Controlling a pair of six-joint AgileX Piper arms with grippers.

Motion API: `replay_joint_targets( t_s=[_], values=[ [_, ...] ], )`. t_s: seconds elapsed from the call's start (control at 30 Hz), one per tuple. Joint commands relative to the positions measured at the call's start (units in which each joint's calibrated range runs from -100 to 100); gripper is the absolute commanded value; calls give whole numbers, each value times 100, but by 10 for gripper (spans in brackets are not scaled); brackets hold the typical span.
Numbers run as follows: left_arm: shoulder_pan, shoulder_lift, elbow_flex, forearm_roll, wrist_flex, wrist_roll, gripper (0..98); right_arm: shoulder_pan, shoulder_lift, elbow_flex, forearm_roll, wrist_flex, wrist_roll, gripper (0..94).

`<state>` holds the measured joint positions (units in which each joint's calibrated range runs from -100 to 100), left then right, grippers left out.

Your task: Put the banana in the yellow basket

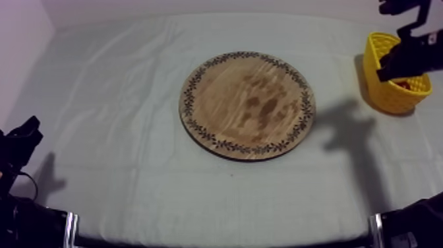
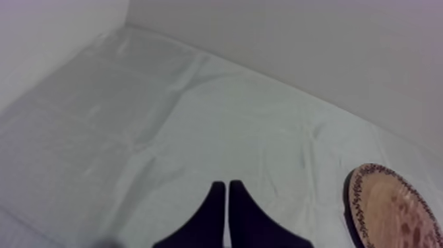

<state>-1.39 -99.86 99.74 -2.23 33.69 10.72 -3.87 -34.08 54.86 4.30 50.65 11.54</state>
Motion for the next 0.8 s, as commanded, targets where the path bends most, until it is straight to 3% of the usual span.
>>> replay_joint_targets(
  t_s=[0.0,0.2,0.37,0.6,0.77],
  values=[
    [-2,3,4,1,2,0,1,17,-1334,513,6,-45,-172,3],
    [-2,3,4,1,2,0,1,261,-3292,1403,-191,-168,-182,2],
    [-2,3,4,1,2,0,1,361,-4846,1887,-433,97,-24,3],
    [-2,3,4,1,-2,1,1,413,-5977,2280,-544,440,0,6],
    [-2,3,4,1,-5,0,1,750,-6133,2579,-754,422,50,8]
  ],
)
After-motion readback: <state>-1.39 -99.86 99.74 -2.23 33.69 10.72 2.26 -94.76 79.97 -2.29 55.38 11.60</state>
